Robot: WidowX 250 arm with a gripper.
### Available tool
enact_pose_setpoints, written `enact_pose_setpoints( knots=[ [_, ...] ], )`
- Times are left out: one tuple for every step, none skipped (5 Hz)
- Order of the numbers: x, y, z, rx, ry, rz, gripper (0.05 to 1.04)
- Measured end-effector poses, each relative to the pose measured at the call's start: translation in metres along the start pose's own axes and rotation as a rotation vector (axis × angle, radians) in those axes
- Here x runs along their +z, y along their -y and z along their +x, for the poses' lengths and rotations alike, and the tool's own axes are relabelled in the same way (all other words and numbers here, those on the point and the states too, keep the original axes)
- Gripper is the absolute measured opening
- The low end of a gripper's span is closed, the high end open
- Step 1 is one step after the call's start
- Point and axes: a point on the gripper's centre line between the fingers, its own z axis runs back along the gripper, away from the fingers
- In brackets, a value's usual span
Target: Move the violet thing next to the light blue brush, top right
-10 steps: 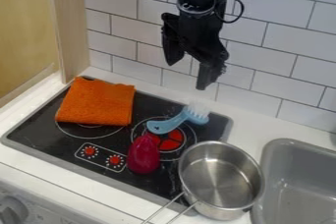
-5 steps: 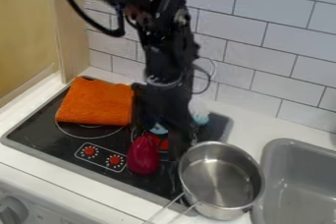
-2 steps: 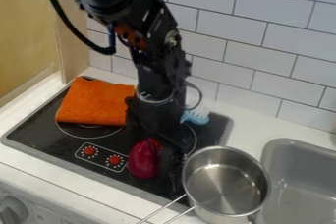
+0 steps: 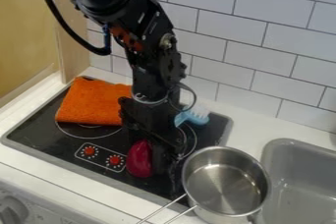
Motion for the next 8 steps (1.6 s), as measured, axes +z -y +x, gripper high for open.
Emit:
enact_pose_setpoints(
  knots=[
    [0.0, 0.0, 0.0, 0.002, 0.0, 0.002, 0.716],
    [0.0, 0.0, 0.0, -0.002, 0.0, -0.001, 0.716],
    [0.0, -0.002, -0.001, 0.002, -0.001, -0.001, 0.716],
    [0.003, -0.004, -0.002, 0.009, -0.009, -0.001, 0.715],
    [0.011, -0.008, 0.012, 0.008, 0.024, 0.008, 0.715],
    [0.02, -0.013, 0.029, 0.004, 0.064, 0.018, 0.715],
    [0.033, -0.015, 0.05, 0.0, 0.114, 0.031, 0.715],
    [0.041, -0.013, 0.078, -0.031, 0.161, 0.033, 0.715]
  ],
)
